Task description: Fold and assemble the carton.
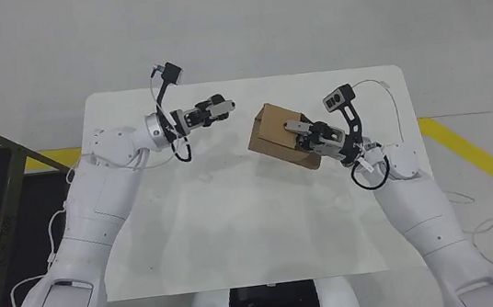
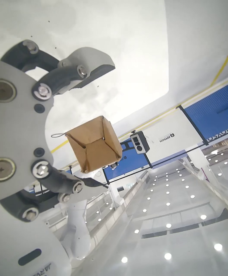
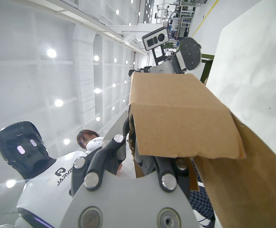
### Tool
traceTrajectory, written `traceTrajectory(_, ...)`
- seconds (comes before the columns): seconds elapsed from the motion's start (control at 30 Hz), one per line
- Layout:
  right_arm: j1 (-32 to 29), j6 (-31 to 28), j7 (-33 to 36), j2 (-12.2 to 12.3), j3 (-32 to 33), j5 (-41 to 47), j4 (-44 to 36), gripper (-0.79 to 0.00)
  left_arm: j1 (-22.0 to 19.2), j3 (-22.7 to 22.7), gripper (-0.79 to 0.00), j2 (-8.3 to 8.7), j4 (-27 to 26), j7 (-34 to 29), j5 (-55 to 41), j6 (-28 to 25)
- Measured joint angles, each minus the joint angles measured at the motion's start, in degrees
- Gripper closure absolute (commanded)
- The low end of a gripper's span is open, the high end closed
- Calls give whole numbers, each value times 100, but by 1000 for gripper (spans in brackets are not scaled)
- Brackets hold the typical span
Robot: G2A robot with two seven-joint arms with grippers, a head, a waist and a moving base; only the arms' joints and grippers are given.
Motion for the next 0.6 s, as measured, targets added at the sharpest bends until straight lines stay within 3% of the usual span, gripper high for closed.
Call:
traceTrajectory(0.13, 145, 269, 87, -5, -4, 114, 129, 0, 29, -213, -785, 60, -63, 148, 371, -768)
traceTrajectory(0.33, 406, 523, -43, -27, -28, 133, 344, 0, 42, -436, -785, 109, -122, 907, 2014, -2210)
traceTrajectory(0.6, 592, 450, -250, -64, -114, -44, 471, 0, 83, -407, -785, 148, -731, 1993, 4209, -2357)
